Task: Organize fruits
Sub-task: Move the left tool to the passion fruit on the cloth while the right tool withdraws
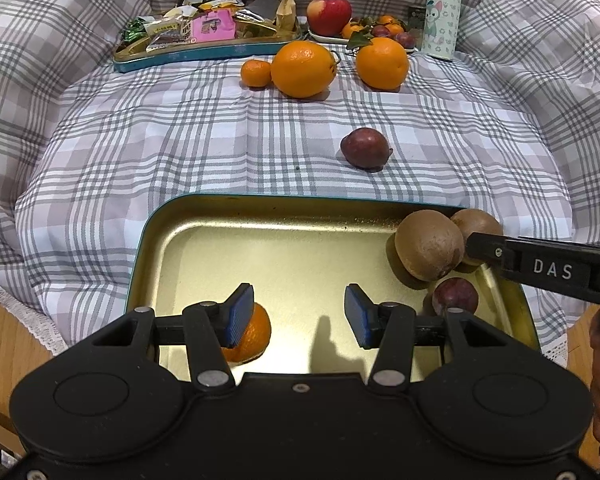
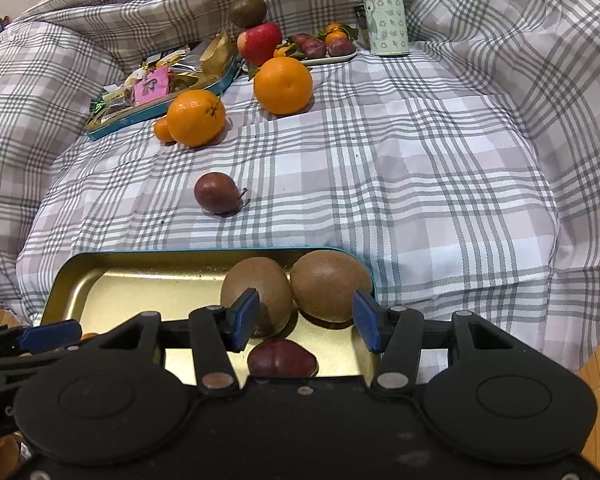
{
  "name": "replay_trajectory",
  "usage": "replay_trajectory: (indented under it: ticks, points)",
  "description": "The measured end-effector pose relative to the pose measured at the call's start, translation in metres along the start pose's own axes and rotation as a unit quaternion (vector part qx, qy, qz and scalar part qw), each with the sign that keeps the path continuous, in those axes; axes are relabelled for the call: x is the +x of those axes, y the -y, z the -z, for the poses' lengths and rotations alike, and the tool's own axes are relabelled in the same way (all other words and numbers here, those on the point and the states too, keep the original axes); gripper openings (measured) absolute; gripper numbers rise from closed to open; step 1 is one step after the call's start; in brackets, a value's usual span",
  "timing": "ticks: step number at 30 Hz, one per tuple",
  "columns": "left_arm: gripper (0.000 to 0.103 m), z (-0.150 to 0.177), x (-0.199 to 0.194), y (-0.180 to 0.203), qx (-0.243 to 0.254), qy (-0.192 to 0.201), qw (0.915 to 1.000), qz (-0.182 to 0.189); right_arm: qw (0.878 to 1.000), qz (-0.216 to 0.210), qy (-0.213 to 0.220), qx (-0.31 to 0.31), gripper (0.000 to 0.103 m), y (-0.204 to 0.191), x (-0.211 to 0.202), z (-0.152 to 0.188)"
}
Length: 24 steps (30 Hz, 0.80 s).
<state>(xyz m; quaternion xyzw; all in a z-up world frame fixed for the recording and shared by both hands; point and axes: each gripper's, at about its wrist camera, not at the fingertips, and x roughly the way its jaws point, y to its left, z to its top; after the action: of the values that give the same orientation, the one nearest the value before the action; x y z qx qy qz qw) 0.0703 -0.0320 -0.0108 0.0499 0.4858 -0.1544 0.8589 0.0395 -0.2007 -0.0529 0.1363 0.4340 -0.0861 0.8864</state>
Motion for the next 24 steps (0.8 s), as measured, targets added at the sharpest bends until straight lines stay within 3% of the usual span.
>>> replay_trajectory:
  ticks: [24]
  points:
    - [0.055,-0.003,-0.004,-0.005,-0.012,-0.017,0.9997,-0.012,0.999,-0.026,-0.015,-0.038,0.055,-0.014,-0.011,0.012]
